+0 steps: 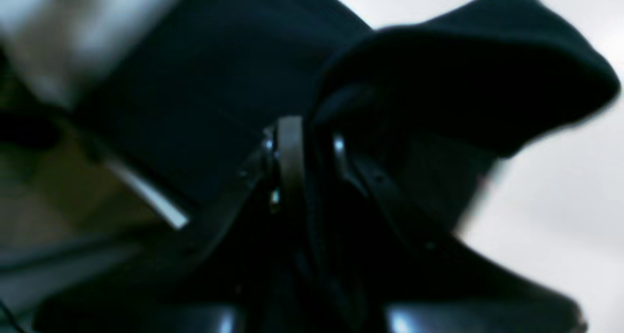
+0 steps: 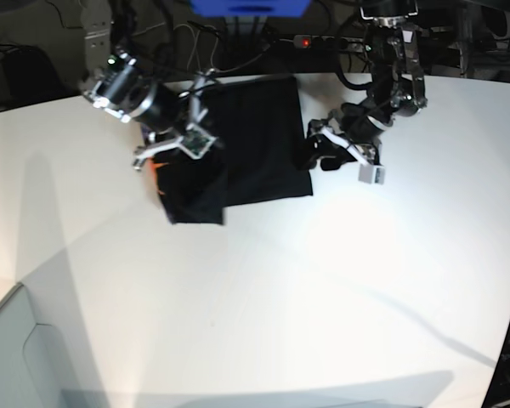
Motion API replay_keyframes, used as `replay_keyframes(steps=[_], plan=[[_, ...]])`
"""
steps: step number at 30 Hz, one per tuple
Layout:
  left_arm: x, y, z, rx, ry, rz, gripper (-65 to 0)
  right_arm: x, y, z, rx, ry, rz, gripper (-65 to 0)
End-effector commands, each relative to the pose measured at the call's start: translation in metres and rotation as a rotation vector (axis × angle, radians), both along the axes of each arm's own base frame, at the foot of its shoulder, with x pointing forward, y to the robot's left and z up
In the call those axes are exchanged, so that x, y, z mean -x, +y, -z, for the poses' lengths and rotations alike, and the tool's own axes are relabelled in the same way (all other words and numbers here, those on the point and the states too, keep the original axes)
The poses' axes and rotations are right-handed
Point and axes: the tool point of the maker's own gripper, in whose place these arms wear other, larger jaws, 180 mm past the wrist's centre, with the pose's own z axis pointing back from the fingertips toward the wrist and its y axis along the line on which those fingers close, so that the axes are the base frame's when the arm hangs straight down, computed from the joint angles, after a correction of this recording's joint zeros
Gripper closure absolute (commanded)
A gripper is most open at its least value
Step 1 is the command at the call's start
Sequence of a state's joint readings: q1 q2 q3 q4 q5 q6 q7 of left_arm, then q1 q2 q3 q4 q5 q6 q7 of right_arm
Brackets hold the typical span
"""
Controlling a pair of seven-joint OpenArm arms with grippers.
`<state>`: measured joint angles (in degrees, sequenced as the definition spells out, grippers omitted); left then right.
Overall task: Fold the T-shirt properly
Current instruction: 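Fold the right gripper's strip end over onto the folded half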
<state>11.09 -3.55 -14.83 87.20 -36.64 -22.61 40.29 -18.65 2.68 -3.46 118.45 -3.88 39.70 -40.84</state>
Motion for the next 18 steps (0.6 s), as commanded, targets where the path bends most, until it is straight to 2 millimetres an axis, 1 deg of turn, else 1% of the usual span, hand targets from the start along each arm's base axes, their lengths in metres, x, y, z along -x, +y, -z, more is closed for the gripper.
replay_keyframes(steps=[1, 7, 11, 15, 18], plan=[[-0.002, 0.002, -0.003, -0.008, -0.01, 0.004, -38.5, -0.004, 0.01, -0.006, -0.028, -0.026, -0.03, -0.2], [-0.001, 0.002, -0.003, -0.016, -0.009, 0.007, -38.5, -0.008, 0.041, 0.003, -0.053, -0.005, -0.13, -0.2], [-0.001, 0.002, -0.004, -0.017, -0.011, 0.007, -38.5, -0.005, 0.058, 0.019, -0.053, 0.041, -0.192, -0.2], [-0.002, 0.003, -0.003, -0.022, -0.008, 0.007, -38.5, -0.003, 0.07, 0.038, -0.054, 0.1, -0.22, -0.2], [-0.002, 0.003, -0.002, -0.036, -0.007, 0.01, -38.5, -0.007, 0.078, 0.039, -0.072, 0.108, -0.217, -0.2]])
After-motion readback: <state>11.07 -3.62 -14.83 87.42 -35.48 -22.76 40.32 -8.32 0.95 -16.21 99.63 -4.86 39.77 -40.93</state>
